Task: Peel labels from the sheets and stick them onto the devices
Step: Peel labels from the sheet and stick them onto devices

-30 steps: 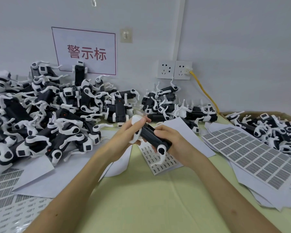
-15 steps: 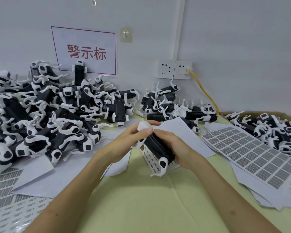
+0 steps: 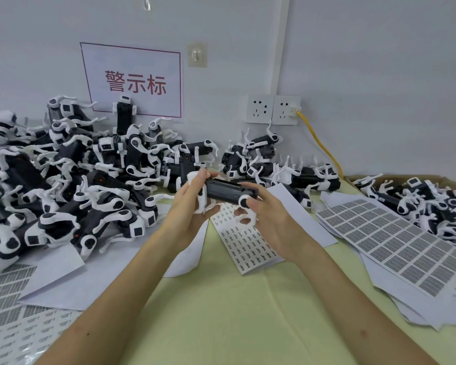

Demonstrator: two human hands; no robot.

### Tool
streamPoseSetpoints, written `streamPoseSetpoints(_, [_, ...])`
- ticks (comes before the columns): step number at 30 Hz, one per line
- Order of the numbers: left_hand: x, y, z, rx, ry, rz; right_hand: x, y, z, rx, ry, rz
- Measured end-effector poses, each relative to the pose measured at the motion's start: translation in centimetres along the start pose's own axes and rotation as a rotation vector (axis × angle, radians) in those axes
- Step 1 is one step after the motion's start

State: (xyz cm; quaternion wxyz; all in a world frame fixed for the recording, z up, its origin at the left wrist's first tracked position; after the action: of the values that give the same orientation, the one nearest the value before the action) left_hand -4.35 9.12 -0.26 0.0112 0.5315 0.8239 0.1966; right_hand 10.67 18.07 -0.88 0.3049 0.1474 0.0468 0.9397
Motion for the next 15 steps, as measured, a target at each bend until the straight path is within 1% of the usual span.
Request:
streamPoseSetpoints(2, [0.1,-0.1,0.0,-0.02,-0.001,-0.009,0.1,-0.2,0.0,-0.024,-0.038,-0.056])
streamPoseSetpoints(4, [0.1,-0.1,-0.1,-0.021,-0.03,0.036,0.2,-0.5,0.2,-0.016,-0.068,-0.126])
streamPoseSetpoints(7, [0.1,0.0,-0.3,0.083,-0.038,0.057,0.2,-1.1,0.5,-0.027,-0.098,-0.204])
streamPoseSetpoints(9, [0.1,-0.1,-0.1,0.121,-0.017,0.045,0.2,-1.2,0.5,-0.054,-0.087,-0.214])
streamPoseSetpoints(11, [0.2,-0.2,0.1,0.151,-0.032,0.07,0.2,-1.3,0.5,-0.061,-0.064,-0.214])
streamPoseSetpoints(15, [0.3,-0.5,0.6,0.228,-0.12,0.227,0.1,-1.4,0.7,-0.061,-0.079,-0.219])
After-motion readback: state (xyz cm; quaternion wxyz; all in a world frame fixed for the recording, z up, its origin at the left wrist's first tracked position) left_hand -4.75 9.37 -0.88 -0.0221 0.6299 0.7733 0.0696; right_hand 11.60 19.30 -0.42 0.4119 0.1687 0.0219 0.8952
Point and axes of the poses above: each hand's wrist, its own x-axis towards the middle knuckle, its own y-axis out of the palm, z = x × y, the point moved 4 cm from there along x, towards the middle knuckle, and after that the axes turned 1 degree about -z, right-handed, at the moved point
